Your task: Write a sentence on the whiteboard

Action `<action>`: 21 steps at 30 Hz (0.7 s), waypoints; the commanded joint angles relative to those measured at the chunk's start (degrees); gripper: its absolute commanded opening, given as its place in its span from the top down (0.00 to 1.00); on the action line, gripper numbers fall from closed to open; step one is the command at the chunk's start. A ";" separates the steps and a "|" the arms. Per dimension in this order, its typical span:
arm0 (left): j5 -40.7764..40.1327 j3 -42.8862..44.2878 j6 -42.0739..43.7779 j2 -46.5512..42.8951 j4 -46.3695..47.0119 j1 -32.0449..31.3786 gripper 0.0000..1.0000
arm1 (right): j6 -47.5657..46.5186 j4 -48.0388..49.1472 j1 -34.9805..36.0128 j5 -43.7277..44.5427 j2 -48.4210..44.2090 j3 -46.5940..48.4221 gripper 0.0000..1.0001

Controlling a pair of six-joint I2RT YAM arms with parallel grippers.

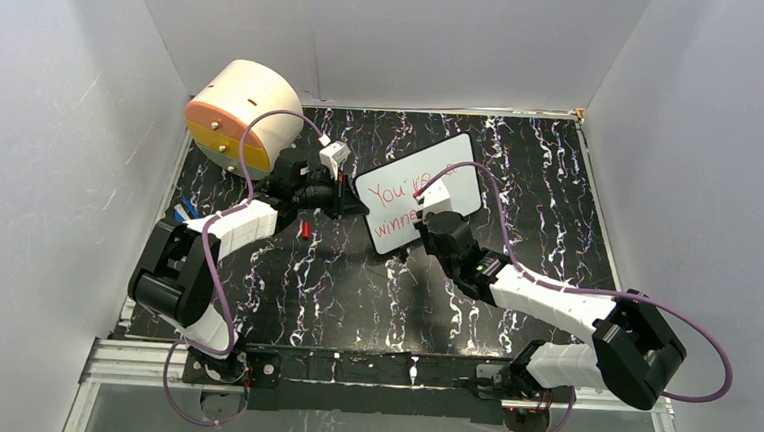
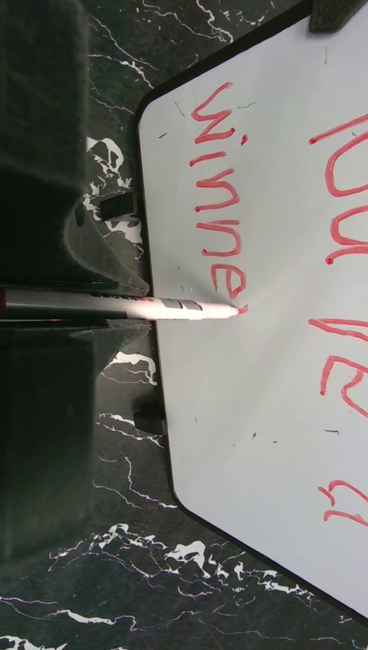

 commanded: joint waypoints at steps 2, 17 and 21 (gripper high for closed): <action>-0.78 0.84 2.06 -2.08 -2.22 -0.21 1.00 | 1.78 -0.66 -0.35 -1.01 -0.83 -0.39 1.00; -0.76 0.94 1.97 -1.91 -2.22 -0.21 1.00 | 2.37 -1.36 -0.35 -1.32 -1.53 -1.37 1.00; -0.60 1.02 1.97 -1.80 -2.31 -0.21 1.00 | 1.65 0.47 -0.35 -1.24 -1.48 -0.95 1.00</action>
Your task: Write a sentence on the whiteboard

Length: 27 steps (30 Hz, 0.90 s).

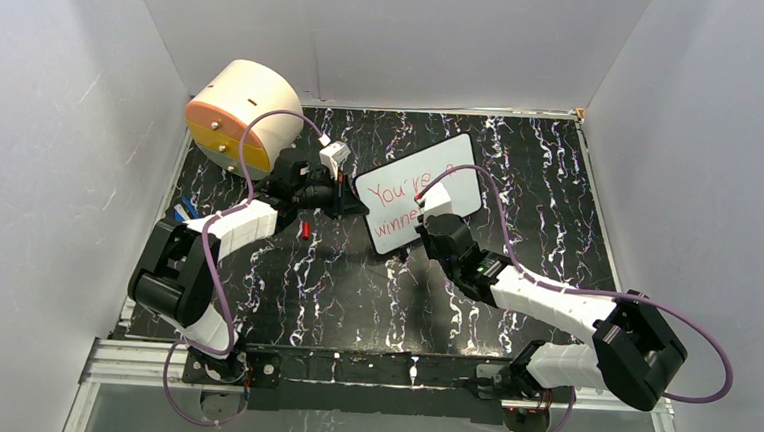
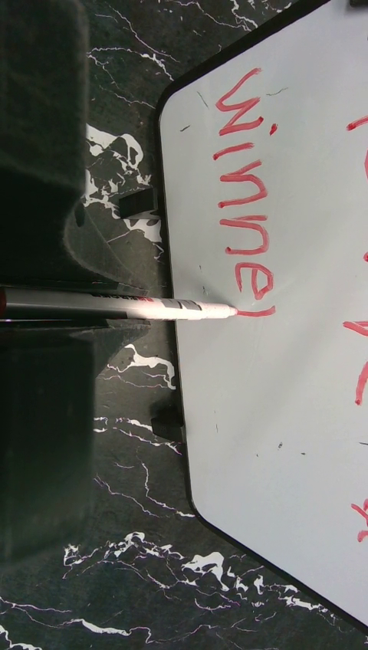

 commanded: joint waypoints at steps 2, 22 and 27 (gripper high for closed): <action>-0.57 1.02 2.06 -1.88 -2.41 -0.21 1.00 | -0.17 3.99 -0.28 -0.47 -1.13 0.12 1.00; -0.29 1.20 2.23 -1.73 -2.65 -0.21 1.00 | -2.91 8.43 -1.68 -0.54 -0.61 2.17 1.00; -0.23 1.22 2.24 -1.73 -2.72 -0.21 1.00 | -2.96 8.67 -2.01 -0.71 -0.52 2.91 1.00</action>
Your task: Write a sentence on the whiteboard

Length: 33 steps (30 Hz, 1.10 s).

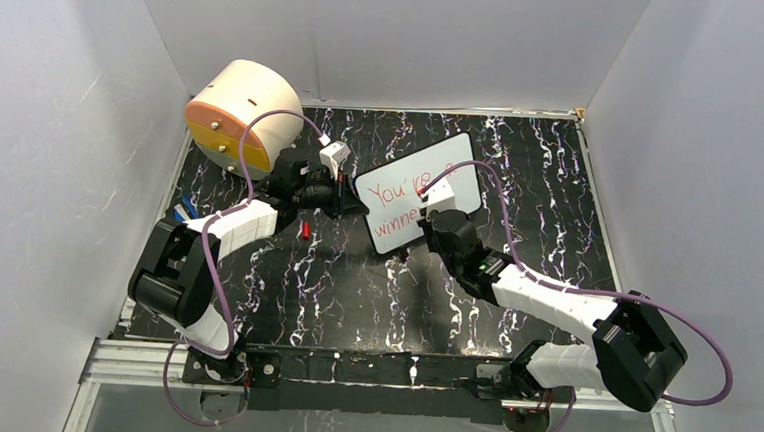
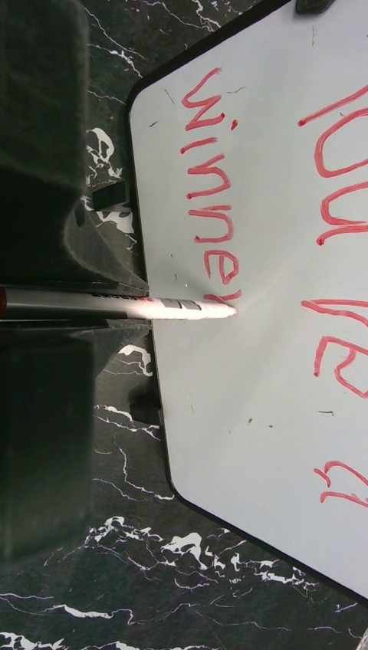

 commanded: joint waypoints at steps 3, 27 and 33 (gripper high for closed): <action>-0.25 1.16 2.17 -1.73 -2.53 -0.21 1.00 | -0.88 4.82 -0.71 -0.36 -0.18 3.13 1.00; -2.60 1.06 2.16 -2.25 -3.07 -0.21 1.00 | 0.24 0.10 -5.17 -2.65 -4.45 0.91 1.00; -2.58 1.14 2.25 -2.08 -3.20 -0.21 1.00 | 0.50 0.45 -7.22 -4.46 -4.56 0.29 1.00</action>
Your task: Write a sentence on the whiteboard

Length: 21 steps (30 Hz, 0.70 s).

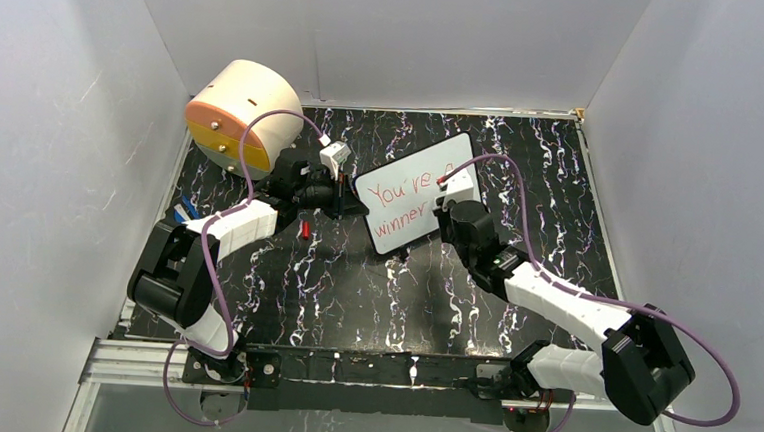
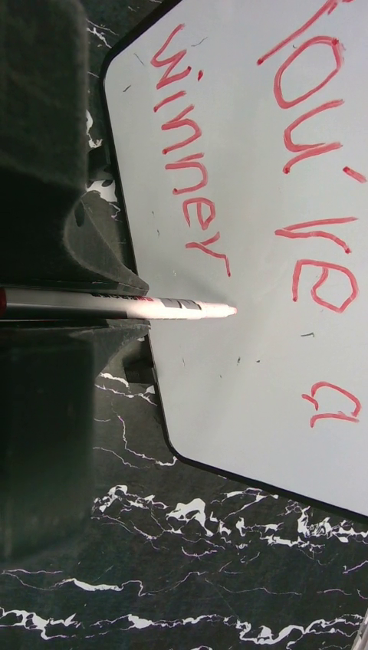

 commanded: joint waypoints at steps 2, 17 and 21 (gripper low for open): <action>-1.39 1.13 2.13 -1.69 -2.41 -0.21 1.00 | 0.32 2.06 -1.85 -2.30 -1.10 0.00 1.00; -0.68 1.18 2.26 -1.36 -2.38 -0.21 1.00 | 0.50 3.87 -4.37 -5.63 1.44 0.00 1.00; -0.66 1.19 2.22 -1.49 -2.36 -0.21 1.00 | 0.65 3.92 -4.79 -6.72 2.60 -0.12 1.00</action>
